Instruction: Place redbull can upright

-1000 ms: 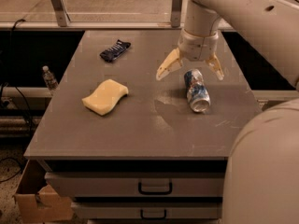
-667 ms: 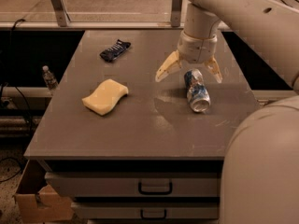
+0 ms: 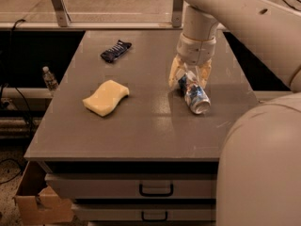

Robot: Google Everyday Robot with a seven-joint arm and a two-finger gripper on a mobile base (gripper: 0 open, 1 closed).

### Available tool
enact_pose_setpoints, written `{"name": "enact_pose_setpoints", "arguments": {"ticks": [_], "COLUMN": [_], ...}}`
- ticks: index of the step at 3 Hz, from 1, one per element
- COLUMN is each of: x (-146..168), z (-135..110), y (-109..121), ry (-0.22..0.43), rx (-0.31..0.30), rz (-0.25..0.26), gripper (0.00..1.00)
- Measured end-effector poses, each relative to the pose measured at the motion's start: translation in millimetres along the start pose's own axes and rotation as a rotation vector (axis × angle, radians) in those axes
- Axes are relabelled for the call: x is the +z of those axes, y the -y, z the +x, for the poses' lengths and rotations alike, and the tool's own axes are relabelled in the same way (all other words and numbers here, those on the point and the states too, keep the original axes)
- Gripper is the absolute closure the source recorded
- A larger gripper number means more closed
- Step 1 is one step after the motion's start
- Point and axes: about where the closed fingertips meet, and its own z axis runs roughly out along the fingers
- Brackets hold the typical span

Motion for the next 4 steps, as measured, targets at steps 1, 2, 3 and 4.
{"name": "enact_pose_setpoints", "arguments": {"ticks": [1,2,3,4], "x": [-1,-4,-26,-60], "z": [0,-1,2,0], "y": [-2,-6,-10,-21], "ry": [0.007,0.042,0.182,0.332], "rx": [-0.01,-0.047,-0.156,-0.299], "rz": [0.005,0.008,-0.011,0.005], "gripper": [0.64,0.88,1.0,1.0]}}
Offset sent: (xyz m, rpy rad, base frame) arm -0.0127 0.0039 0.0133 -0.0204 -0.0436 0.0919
